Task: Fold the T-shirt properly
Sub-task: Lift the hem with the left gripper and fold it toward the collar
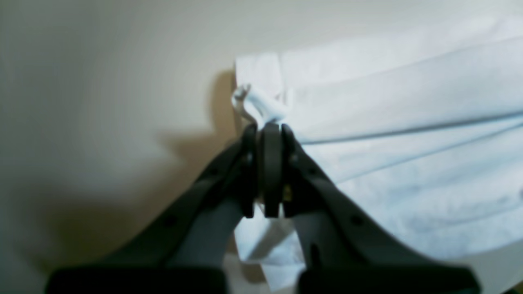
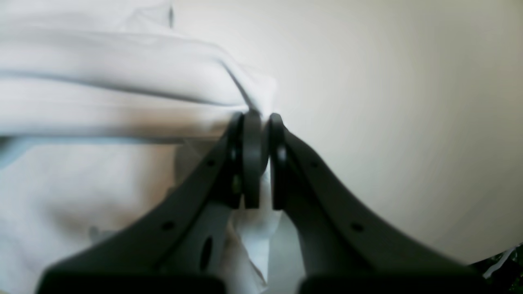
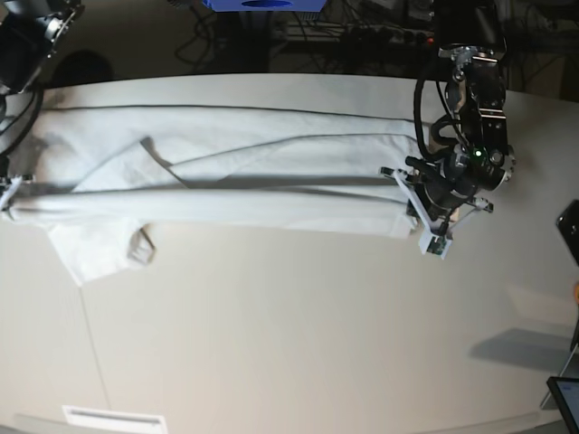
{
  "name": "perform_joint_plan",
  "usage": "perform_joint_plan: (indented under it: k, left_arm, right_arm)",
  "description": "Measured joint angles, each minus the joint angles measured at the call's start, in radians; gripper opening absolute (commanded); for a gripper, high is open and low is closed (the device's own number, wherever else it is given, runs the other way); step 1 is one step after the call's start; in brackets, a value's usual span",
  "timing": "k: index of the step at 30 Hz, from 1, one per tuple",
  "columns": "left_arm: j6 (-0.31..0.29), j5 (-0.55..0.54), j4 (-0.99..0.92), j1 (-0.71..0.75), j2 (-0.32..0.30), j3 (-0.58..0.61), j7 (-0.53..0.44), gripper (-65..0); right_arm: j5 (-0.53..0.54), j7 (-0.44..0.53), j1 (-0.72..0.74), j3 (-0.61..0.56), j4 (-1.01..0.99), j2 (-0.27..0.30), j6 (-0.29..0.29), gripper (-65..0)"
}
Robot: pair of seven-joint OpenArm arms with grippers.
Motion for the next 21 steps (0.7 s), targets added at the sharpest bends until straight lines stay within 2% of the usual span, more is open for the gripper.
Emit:
perform_joint_plan:
  k: [6,10,21]
  left_arm:
    - [0.000,0.005,0.000,0.027,-0.021,0.000,-0.001,-65.0]
    - [0.000,0.003,0.000,0.039,-0.032,0.006,-0.005,-65.0]
    - [0.000,-0.008,-0.010,0.089,-0.095,0.011,-0.011,-65.0]
  right_arm:
    - [-0.008,-0.010,-0.054,0.005,0.012,-0.041,0.000,-65.0]
    - [-0.005,-0.016,-0.054,0.063,0.012,-0.074,0.000,-65.0]
    - [0.010,0.008,-0.093,0.061,0.012,-0.076,0.003,-65.0]
